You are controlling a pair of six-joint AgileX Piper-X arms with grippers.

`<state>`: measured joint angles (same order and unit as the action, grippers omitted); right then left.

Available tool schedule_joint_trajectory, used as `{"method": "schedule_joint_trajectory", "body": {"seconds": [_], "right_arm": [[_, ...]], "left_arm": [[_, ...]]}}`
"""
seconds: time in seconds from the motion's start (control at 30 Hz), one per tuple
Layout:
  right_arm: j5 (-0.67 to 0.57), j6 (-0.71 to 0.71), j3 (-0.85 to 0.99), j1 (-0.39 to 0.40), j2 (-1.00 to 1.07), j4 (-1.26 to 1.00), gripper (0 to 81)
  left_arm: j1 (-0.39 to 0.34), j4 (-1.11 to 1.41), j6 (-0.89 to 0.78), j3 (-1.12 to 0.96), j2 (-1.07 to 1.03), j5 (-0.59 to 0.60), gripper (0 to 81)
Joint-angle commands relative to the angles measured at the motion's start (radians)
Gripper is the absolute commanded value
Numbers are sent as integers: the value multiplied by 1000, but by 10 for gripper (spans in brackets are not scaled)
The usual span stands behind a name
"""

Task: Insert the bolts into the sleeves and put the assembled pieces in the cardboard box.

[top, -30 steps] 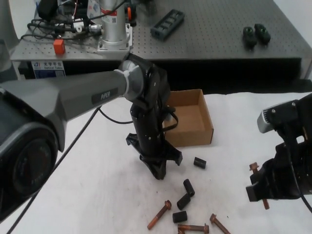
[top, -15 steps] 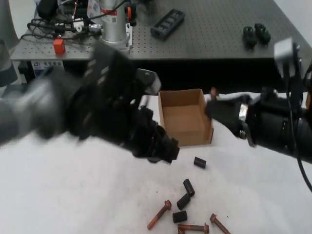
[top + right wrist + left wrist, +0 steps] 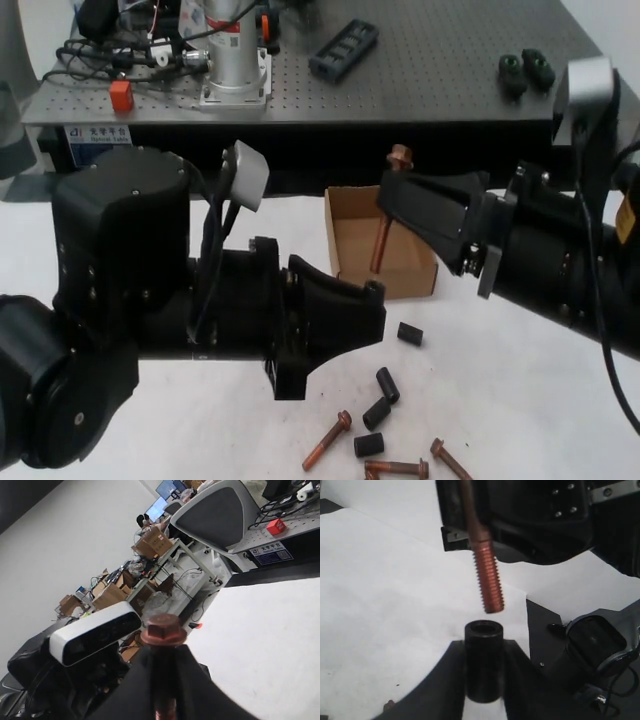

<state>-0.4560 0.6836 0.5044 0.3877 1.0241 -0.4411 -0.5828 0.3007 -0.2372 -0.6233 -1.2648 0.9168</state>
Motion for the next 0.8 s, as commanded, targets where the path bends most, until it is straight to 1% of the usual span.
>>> {"method": "schedule_joint_trajectory", "body": {"seconds": [0.0, 0.2, 0.4, 0.53, 0.63, 0.77], "right_arm": [[13, -55, 2, 4, 3, 38, 22], [4, -81, 2, 6, 3, 89, 22], [-57, -101, 2, 5, 3, 92, 22], [-101, -139, 2, 5, 3, 102, 22], [-102, -147, 2, 5, 3, 125, 22], [-102, -192, 2, 5, 3, 179, 22]], "left_arm": [[0, 34, -14, -4, 10, 41, 7], [0, 37, -14, -4, 10, 25, 7], [0, 37, -49, -4, 10, -52, 7], [0, 37, -49, -4, 10, -53, 7], [0, 37, -49, -4, 10, -53, 7], [0, 37, -47, -4, 10, -53, 7]]}}
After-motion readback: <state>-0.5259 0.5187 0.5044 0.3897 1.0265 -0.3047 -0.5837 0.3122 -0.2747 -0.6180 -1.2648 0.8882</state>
